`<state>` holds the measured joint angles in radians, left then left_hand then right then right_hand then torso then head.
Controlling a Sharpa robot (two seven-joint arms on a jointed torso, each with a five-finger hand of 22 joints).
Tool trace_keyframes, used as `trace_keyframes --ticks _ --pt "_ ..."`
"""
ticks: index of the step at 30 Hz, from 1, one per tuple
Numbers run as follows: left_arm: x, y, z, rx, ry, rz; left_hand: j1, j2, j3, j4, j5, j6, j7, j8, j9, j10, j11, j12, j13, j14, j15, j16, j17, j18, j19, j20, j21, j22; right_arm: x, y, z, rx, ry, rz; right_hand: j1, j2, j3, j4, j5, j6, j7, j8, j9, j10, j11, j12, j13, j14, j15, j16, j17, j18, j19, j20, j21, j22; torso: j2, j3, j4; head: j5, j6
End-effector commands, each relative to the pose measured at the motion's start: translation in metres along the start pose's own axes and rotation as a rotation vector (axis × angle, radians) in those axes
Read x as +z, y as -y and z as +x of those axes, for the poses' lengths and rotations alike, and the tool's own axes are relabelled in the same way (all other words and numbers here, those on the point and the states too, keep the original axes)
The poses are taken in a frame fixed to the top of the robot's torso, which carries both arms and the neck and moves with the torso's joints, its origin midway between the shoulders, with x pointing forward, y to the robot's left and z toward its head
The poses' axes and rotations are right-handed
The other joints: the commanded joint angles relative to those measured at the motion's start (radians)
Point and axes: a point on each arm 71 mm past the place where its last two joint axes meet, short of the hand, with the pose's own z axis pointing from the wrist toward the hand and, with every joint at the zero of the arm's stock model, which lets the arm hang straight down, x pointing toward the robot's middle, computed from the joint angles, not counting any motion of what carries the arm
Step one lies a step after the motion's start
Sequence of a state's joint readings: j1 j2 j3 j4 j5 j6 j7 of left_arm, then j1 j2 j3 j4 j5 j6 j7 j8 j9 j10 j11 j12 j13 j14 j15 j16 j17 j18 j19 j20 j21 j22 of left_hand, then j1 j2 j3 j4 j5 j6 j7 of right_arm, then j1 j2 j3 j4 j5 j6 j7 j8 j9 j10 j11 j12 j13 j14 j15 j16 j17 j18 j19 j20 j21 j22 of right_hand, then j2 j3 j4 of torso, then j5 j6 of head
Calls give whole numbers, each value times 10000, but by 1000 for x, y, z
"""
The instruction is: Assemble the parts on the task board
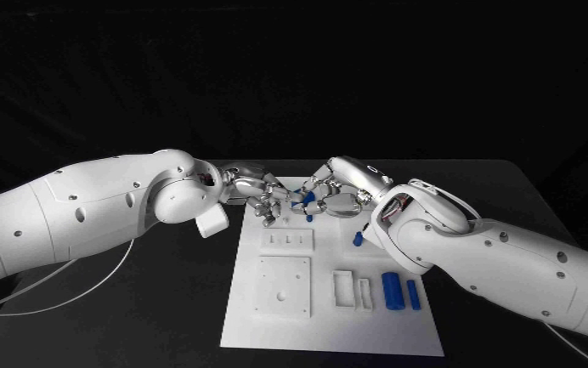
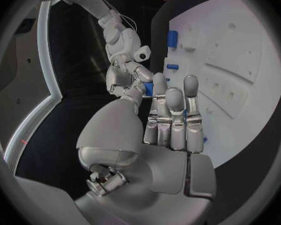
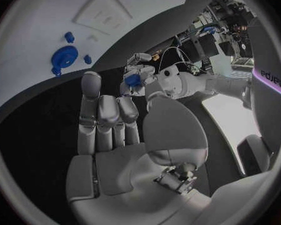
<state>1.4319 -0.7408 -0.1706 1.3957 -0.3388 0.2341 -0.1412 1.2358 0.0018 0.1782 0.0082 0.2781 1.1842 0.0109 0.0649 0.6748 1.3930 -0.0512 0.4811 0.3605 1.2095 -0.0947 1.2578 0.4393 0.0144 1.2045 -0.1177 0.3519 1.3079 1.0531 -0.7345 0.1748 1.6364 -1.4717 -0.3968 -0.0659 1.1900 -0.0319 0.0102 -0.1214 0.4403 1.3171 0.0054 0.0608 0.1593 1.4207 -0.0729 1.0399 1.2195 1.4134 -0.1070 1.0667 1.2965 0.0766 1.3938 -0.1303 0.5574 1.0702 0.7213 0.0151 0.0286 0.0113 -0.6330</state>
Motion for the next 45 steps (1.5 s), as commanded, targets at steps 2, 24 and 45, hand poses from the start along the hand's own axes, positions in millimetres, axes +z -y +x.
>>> trace_keyframes --ticks 2,24,45 --pt "1 5 1 -12 -16 284 176 364 431 -204 549 -75 49 69 115 44 5 -75 -28 -65 1 58 -16 -71 -37 36 24 205 -1 -1 3 12 -168 -9 119 -5 61 23 -24 194 -99 29 -18 56 0 -60 -18 73 -12 -32 -15 -89 76 15 -71 21 1 -2 2 -5 -11" --pt "3 1 -5 125 1264 -72 -1103 588 1765 -1629 2414 459 -95 81 1520 540 -177 40 125 327 -184 286 245 16 -32 -142 968 207 -3 10 1 243 -168 443 205 -449 -249 545 -62 -1610 660 29 -888 -1275 502 -3240 -2971 -1068 407 -2892 -2312 116 -157 456 -2053 -1313 -3 -5 -2 -8 -50" --pt "3 0 -3 1816 1477 -492 -935 387 1711 -1698 2604 588 -104 53 1259 630 -202 -17 149 383 -208 285 341 45 -73 -162 1180 196 -13 42 -18 918 297 1293 740 -451 -789 584 -43 -2551 943 22 -921 -1905 708 -3247 -5055 -1777 622 -2972 -4113 66 -21 678 -3472 -2788 -11 -10 -13 19 -69"
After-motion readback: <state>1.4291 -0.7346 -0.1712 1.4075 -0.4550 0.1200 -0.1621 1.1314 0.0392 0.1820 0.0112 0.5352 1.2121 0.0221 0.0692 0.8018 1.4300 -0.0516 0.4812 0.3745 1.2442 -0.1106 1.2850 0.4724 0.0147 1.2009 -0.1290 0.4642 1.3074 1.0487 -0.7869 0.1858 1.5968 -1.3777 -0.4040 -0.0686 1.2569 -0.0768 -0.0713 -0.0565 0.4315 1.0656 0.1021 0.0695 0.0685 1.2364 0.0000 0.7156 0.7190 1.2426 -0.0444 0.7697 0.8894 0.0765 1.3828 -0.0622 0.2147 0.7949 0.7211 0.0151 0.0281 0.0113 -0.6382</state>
